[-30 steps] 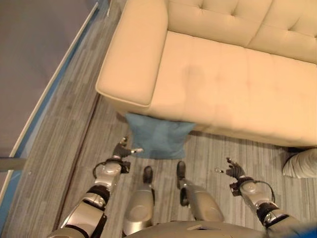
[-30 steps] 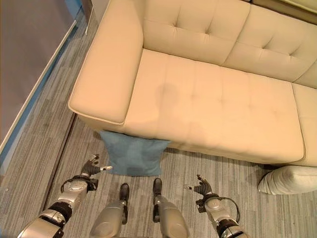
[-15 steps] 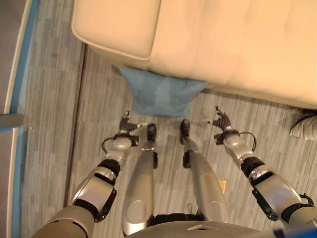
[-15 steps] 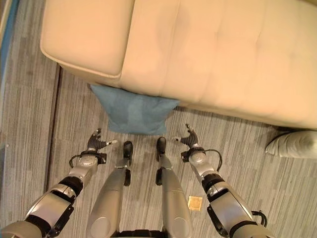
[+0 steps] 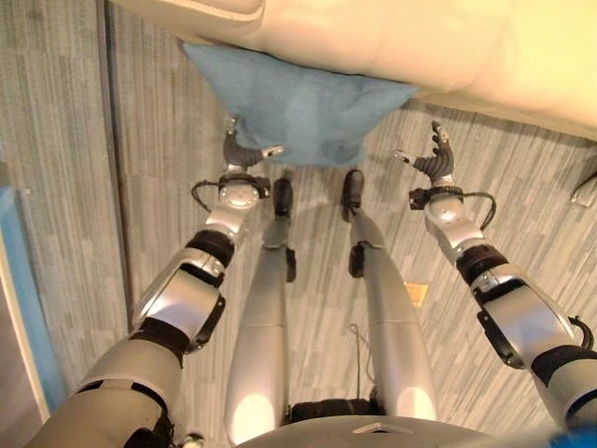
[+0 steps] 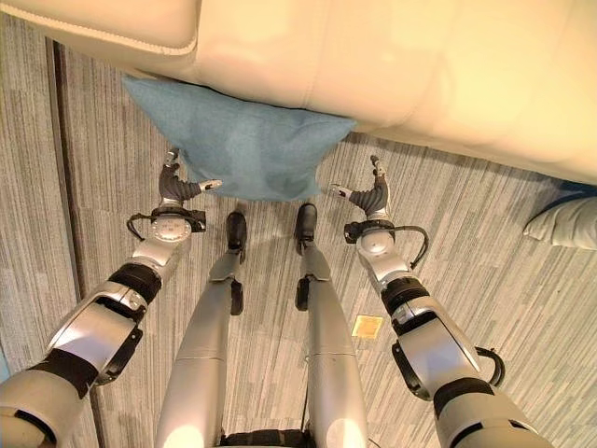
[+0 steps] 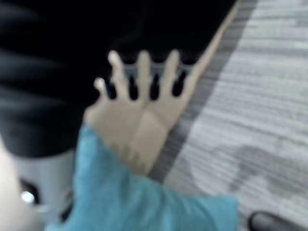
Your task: Pick up all the scattered cushions and arrange them neatly on the sofa.
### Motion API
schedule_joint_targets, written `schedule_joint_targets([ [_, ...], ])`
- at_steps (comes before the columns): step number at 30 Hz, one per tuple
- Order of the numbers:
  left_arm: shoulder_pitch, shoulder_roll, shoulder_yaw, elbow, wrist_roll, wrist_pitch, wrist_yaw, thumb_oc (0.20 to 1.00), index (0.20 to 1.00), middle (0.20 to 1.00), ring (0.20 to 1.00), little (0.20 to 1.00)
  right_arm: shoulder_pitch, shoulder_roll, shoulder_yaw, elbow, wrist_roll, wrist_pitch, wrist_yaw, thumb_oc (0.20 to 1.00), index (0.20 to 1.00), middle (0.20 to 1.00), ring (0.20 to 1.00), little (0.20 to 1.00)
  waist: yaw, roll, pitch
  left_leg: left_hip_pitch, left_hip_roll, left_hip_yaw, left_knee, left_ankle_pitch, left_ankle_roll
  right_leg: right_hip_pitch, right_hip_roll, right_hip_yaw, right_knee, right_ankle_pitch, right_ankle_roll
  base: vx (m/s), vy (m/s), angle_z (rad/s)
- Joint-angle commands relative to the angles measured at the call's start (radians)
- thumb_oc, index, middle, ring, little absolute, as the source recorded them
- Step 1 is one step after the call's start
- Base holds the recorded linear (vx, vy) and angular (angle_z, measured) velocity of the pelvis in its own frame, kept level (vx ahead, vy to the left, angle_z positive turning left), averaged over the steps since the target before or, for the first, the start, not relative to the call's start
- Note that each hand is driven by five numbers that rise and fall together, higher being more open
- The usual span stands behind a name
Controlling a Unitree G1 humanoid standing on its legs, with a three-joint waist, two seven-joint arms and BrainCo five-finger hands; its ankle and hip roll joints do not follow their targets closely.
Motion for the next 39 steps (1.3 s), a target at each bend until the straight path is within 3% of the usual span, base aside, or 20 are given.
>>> schedule_joint_targets([
  [1, 0.055, 0.061, 0.057, -0.081, 0.051, -0.014, 0.032, 1.0, 1.0, 1.0, 1.0, 1.0, 0.046, -0.077, -0.004, -0.037, 0.006, -0.029, 0.004, 1.0, 1.0, 1.0, 1.0, 1.0, -0.014, 0.038, -0.025, -0.086, 0.034, -0.025, 0.164, -0.105, -0.026, 0.02, -0.088, 0.022, 0.002, -0.045, 0.132, 0.03, 0.053, 0.03],
  [8, 0.012, 0.181, 0.06, -0.068, 0.065, -0.018, 0.026, 1.0, 1.0, 1.0, 1.0, 1.0, -0.009, -0.163, 0.004, -0.028, 0.022, -0.03, 0.045, 1.0, 1.0, 1.0, 1.0, 1.0, -0.017, 0.053, -0.018, -0.161, 0.021, -0.023, 0.2, -0.105, -0.023, -0.067, -0.092, 0.035, 0.049, -0.047, 0.136, 0.02, 0.043, -0.02],
  [10, 0.005, 0.205, 0.062, -0.076, -0.01, -0.048, -0.014, 1.0, 1.0, 1.0, 1.0, 1.0, -0.034, -0.182, 0.016, -0.06, 0.027, -0.036, 0.057, 1.0, 1.0, 1.0, 1.0, 1.0, -0.021, 0.053, -0.018, -0.197, 0.015, -0.021, 0.221, -0.111, -0.022, -0.105, -0.09, 0.041, 0.07, -0.05, 0.134, 0.0, 0.041, 0.08],
  [22, -0.085, 0.227, 0.059, -0.052, -0.104, -0.073, -0.024, 1.0, 1.0, 1.0, 1.0, 1.0, -0.121, -0.192, 0.063, -0.105, 0.035, -0.039, 0.06, 1.0, 1.0, 1.0, 1.0, 1.0, -0.041, 0.028, -0.02, -0.318, 0.008, -0.008, 0.302, -0.136, -0.018, -0.219, -0.088, 0.054, 0.117, -0.045, 0.139, 0.02, 0.048, 0.0],
  [39, -0.328, 0.216, -0.077, 0.049, -0.048, -0.009, -0.009, 1.0, 1.0, 1.0, 1.0, 1.0, -0.302, -0.211, 0.143, -0.074, 0.087, -0.032, 0.076, 1.0, 1.0, 1.0, 1.0, 1.0, -0.056, 0.024, -0.035, -0.445, -0.003, 0.005, 0.373, -0.145, -0.007, -0.345, -0.087, 0.063, 0.16, -0.034, 0.144, 0.01, 0.021, -0.02],
])
